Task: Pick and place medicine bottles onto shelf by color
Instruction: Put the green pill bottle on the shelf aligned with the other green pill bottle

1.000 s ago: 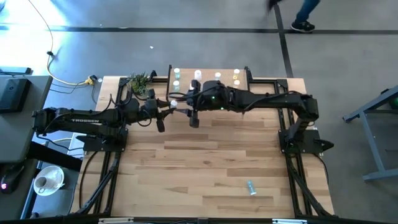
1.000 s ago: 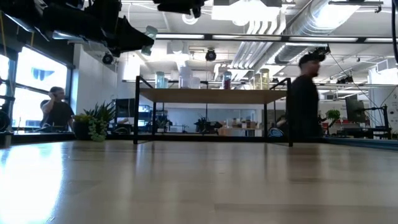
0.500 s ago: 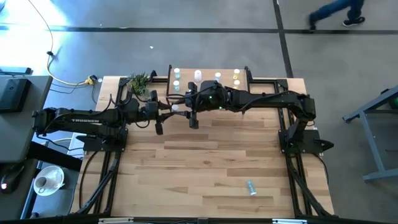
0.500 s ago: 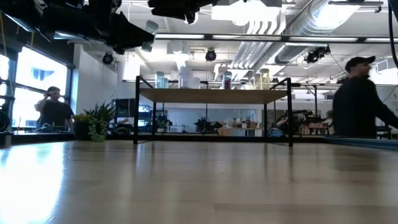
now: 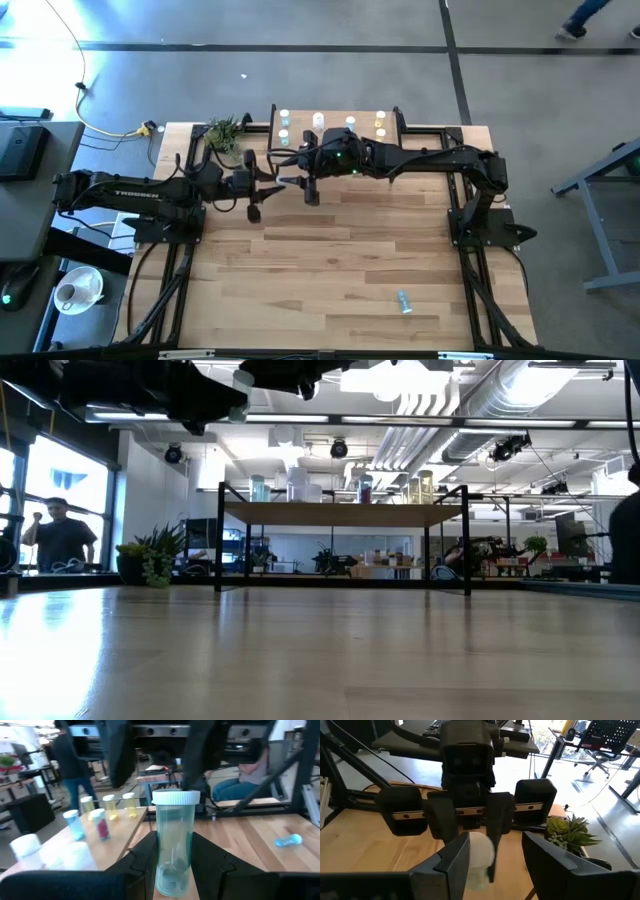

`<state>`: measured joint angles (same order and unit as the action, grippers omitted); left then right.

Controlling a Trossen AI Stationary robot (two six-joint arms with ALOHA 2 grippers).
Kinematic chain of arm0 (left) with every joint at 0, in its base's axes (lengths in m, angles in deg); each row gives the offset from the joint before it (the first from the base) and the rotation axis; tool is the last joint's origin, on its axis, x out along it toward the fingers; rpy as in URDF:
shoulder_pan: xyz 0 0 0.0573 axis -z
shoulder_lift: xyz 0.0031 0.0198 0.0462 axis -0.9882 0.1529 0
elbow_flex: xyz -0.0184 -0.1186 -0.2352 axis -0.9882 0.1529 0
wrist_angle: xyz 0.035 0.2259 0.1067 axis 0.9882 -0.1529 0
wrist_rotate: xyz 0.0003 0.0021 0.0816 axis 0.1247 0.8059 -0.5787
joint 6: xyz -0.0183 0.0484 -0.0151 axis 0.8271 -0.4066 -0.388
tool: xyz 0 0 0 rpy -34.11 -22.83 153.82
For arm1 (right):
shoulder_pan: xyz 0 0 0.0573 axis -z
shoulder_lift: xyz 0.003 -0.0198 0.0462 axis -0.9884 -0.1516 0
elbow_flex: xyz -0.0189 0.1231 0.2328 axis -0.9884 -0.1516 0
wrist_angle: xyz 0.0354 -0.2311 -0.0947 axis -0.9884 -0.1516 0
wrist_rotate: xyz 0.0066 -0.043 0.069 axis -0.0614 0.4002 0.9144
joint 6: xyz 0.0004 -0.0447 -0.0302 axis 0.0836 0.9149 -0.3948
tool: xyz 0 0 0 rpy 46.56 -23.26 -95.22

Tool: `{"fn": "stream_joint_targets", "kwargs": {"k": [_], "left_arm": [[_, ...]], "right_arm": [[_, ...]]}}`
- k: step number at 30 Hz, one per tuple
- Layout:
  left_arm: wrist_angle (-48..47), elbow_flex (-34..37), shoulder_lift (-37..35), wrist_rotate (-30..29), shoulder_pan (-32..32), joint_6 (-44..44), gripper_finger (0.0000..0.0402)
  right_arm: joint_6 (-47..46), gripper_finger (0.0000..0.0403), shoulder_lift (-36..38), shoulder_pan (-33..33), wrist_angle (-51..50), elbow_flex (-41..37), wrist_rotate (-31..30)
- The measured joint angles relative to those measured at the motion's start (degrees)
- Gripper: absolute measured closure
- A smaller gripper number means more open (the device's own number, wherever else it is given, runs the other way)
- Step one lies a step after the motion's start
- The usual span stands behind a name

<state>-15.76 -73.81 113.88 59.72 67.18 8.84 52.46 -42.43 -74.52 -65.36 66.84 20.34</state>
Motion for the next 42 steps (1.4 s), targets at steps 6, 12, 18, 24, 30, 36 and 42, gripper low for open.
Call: {"fn": "stream_joint_targets", "kwargs": {"k": [6,12,18,24,30,36,42], "left_arm": [[0.14,0.00,-0.02,-0.51,-0.04,-0.01,0.0312],[0.28,0.00,-0.02,-0.51,-0.04,0.06,0.0312],[1.22,0.00,-0.02,-0.33,-0.02,0.21,0.0312],[2.91,0.00,-0.02,-0.32,-0.02,0.50,0.0312],[2.81,0.00,-0.02,-0.33,-0.02,0.63,0.0312],[3.73,0.00,-0.02,-0.33,-0.04,1.08,0.0312],[3.54,0.00,-0.04,-0.51,-0.39,1.93,0.0312]], "right_arm": [[-1.14,0.0229,0.00,0.00,0.19,0.00,0.10],[-3.19,0.0229,0.00,0.00,0.30,0.00,3.57],[-2.65,0.0229,0.00,0.00,0.10,0.00,0.55],[-2.52,0.0229,-0.08,-0.07,-0.31,0.00,1.09],[-2.48,0.0229,-0.09,-0.07,1.23,0.00,1.11],[-2.55,0.0229,-1.41,-0.07,1.30,0.00,1.15],[-2.15,0.0229,-2.38,-0.38,3.71,-0.04,1.02]]}}
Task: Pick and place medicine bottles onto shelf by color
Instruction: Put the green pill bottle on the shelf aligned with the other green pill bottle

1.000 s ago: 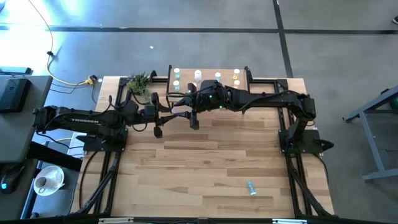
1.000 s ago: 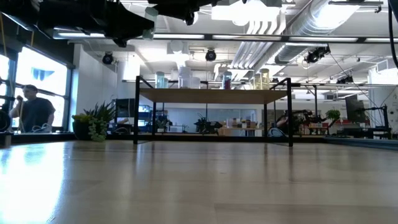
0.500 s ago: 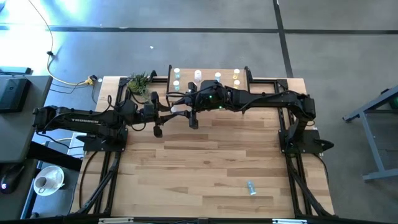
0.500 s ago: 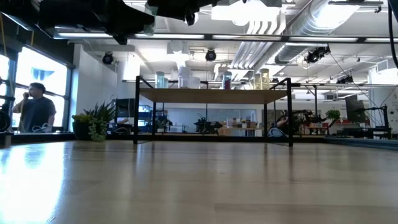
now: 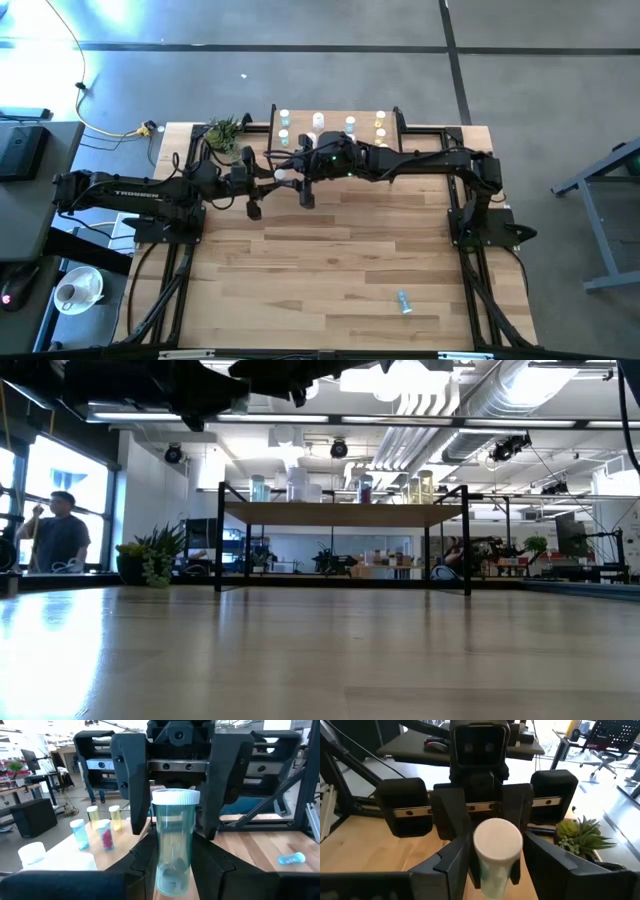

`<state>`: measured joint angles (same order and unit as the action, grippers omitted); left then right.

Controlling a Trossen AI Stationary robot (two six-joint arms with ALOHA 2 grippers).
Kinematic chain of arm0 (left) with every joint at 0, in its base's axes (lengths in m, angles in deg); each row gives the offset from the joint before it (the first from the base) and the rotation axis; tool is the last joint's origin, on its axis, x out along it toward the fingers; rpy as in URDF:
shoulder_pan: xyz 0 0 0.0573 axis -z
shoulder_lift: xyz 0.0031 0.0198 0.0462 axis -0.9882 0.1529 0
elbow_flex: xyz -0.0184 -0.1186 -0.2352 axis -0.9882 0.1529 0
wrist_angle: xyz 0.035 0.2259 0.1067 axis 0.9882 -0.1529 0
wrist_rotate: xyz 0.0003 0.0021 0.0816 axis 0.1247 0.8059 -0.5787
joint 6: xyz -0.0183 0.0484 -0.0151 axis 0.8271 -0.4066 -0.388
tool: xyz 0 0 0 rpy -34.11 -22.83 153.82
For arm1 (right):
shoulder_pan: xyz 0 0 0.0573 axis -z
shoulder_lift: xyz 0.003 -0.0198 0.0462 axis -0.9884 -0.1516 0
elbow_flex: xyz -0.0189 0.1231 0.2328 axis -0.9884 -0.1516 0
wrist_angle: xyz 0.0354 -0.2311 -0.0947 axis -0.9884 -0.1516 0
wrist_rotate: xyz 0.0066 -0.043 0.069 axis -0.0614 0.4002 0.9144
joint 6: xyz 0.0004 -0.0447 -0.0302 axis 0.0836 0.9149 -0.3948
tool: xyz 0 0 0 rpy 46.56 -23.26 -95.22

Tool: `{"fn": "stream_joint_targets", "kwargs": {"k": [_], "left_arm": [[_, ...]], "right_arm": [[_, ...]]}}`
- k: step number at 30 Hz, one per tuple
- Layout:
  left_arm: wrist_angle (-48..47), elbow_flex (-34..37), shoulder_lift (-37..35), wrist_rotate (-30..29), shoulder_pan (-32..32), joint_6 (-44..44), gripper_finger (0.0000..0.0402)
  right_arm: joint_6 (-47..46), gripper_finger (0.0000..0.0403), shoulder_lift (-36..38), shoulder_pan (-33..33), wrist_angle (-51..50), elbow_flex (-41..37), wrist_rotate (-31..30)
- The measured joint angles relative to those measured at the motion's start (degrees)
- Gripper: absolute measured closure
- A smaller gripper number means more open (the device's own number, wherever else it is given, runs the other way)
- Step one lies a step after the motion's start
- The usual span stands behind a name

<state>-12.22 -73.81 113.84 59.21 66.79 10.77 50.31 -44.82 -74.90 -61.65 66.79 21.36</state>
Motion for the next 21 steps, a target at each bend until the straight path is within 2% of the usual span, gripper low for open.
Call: {"fn": "stream_joint_targets", "kwargs": {"k": [4,12,21], "left_arm": [[-0.15,0.00,0.02,-0.30,-0.11,0.02,0.0312],[-0.32,0.00,0.02,-0.89,-0.20,0.00,0.0312],[-0.28,0.00,0.02,-1.34,-0.16,-0.42,0.0312]], "right_arm": [[0.77,0.0229,0.06,-0.19,-0.71,0.00,-2.50],[1.18,0.0229,0.09,-0.67,-1.06,0.05,-2.60],[1.19,0.0229,0.13,-1.30,-7.22,3.92,-4.03]]}}
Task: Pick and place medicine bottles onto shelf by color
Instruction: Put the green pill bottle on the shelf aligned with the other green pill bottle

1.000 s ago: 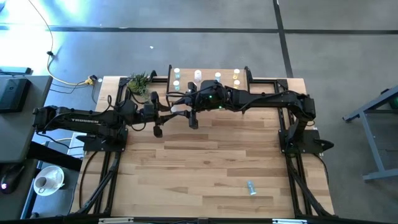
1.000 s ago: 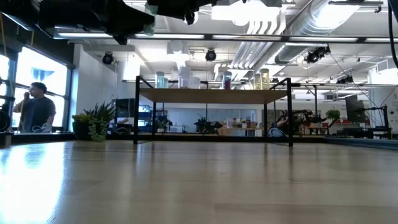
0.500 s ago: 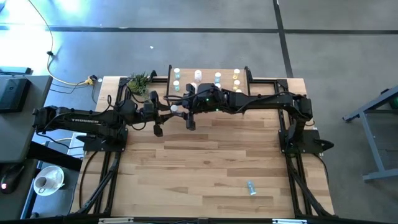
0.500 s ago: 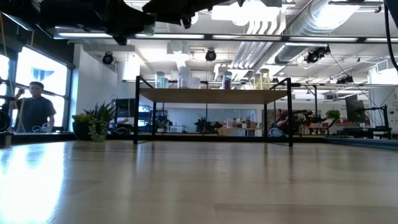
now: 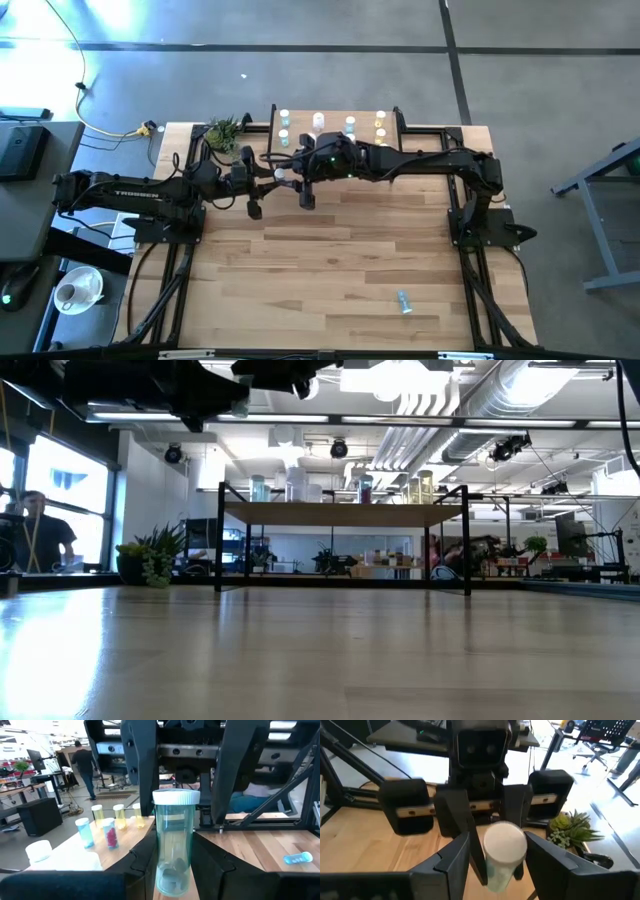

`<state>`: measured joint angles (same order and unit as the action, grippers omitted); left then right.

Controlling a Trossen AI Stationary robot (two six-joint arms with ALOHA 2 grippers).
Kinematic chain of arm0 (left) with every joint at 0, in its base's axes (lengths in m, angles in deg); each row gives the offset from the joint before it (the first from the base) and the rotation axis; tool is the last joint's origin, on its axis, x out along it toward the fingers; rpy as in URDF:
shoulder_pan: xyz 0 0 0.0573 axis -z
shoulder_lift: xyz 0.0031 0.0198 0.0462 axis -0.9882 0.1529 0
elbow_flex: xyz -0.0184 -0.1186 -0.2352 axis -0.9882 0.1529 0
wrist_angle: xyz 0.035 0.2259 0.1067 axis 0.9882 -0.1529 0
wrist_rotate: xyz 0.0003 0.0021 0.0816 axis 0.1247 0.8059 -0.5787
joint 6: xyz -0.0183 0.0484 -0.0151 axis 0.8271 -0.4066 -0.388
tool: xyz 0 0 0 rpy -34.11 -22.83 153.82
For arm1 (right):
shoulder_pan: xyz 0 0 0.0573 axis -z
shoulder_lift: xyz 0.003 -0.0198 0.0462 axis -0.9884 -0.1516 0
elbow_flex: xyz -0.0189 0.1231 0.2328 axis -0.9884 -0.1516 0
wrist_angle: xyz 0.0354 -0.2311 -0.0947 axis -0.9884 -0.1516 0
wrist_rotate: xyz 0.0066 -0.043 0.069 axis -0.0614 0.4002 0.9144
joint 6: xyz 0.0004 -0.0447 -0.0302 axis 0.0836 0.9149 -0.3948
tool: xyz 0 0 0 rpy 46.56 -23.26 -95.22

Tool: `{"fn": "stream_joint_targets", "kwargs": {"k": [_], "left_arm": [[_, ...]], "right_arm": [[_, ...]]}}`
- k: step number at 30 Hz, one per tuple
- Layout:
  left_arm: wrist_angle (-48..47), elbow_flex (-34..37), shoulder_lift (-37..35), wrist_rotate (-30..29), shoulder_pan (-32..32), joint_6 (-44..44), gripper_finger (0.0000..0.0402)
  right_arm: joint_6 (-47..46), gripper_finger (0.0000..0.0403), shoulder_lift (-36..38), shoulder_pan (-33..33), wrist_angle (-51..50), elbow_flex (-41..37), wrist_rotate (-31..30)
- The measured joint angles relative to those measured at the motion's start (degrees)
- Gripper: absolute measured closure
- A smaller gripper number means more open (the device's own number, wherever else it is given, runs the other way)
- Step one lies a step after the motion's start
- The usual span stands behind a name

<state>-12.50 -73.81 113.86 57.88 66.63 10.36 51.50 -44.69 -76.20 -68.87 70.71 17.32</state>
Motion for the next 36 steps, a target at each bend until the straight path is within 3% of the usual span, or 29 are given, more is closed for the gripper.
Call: {"fn": "stream_joint_targets", "kwargs": {"k": [12,23,31,36], "left_arm": [[-0.17,0.00,0.00,-0.02,0.00,0.00,0.0312],[-0.22,0.00,0.00,0.07,0.00,0.44,0.0312],[-0.22,0.00,0.00,0.05,0.00,0.53,0.0311],[-1.21,0.00,0.00,0.06,0.00,0.45,0.0286]], "right_arm": [[-0.16,0.0231,0.11,0.00,-0.52,0.04,-0.02],[0.00,0.0295,0.11,0.04,-0.89,0.04,-0.26],[0.01,0.0298,0.11,0.04,-0.98,0.04,-0.24],[-0.01,0.0299,0.07,0.04,-1.80,0.04,-0.17]]}}
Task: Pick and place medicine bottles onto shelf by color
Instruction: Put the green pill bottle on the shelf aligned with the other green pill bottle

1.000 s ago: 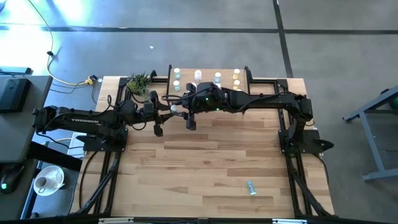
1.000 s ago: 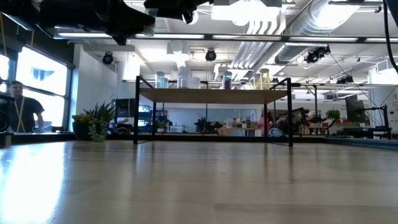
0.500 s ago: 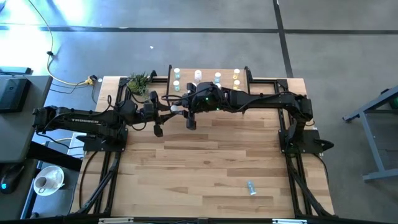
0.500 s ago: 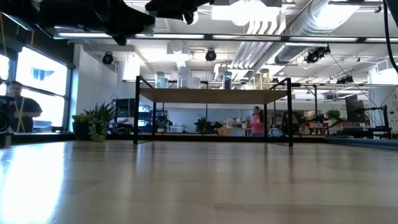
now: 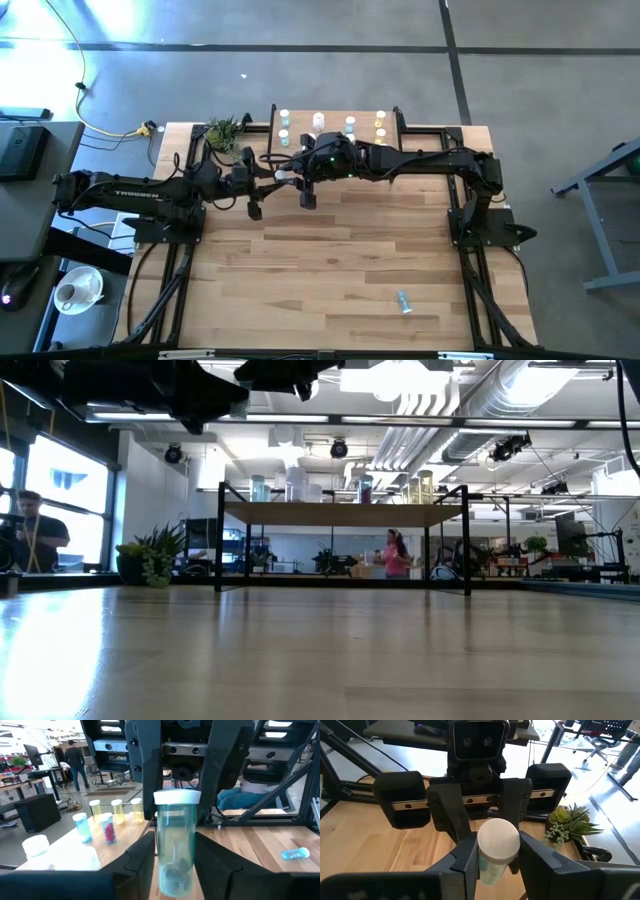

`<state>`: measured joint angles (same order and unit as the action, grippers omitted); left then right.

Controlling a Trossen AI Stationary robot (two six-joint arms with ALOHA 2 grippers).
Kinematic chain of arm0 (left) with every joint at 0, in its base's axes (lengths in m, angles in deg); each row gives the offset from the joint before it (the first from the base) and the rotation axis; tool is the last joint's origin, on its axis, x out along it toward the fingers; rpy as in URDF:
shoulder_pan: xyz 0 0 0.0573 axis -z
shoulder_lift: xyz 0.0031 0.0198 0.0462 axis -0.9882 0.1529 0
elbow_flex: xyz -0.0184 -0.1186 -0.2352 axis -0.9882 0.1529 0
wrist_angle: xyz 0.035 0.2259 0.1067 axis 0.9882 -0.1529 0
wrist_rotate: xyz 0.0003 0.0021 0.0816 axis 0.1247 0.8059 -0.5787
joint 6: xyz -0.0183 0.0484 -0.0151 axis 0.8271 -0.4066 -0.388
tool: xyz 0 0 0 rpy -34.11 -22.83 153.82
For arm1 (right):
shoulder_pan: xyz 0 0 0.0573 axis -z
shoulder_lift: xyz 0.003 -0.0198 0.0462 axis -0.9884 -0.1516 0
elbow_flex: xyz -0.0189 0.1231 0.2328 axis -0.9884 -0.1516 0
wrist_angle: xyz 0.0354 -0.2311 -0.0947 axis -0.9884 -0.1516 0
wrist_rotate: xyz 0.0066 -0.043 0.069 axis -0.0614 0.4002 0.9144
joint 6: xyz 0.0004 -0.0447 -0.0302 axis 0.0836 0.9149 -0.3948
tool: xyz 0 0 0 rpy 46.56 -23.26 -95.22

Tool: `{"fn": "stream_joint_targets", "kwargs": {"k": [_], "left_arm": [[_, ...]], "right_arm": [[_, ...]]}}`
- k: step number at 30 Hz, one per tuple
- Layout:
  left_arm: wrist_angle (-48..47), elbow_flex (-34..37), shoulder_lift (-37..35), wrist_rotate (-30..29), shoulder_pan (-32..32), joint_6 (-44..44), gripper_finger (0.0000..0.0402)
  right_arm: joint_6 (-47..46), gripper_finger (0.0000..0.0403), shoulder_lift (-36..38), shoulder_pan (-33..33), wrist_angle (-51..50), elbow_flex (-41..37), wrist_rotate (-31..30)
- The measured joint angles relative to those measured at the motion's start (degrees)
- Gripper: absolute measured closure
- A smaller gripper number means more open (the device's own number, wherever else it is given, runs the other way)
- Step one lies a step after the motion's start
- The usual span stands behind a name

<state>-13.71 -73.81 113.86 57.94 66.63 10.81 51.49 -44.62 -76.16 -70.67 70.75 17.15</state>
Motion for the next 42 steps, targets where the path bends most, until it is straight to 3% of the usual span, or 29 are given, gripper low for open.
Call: {"fn": "stream_joint_targets", "kwargs": {"k": [12,27,32,42], "left_arm": [[-2.64,0.00,-2.04,-3.67,0.00,-0.01,0.0204],[-5.08,0.00,-3.21,-4.56,-0.04,0.04,0.0183],[-5.98,0.00,-3.23,-6.06,-0.04,0.01,0.0175],[-7.24,0.00,-5.56,-9.70,-0.02,0.18,0.0167]], "right_arm": [[-0.04,0.0299,-0.04,0.57,-0.08,0.00,0.19],[-0.13,0.0299,-0.04,0.99,0.50,0.00,0.06],[0.15,0.0299,0.17,1.22,0.17,0.00,-4.85],[-0.64,0.0299,1.49,3.47,-1.00,0.00,-5.32]]}}
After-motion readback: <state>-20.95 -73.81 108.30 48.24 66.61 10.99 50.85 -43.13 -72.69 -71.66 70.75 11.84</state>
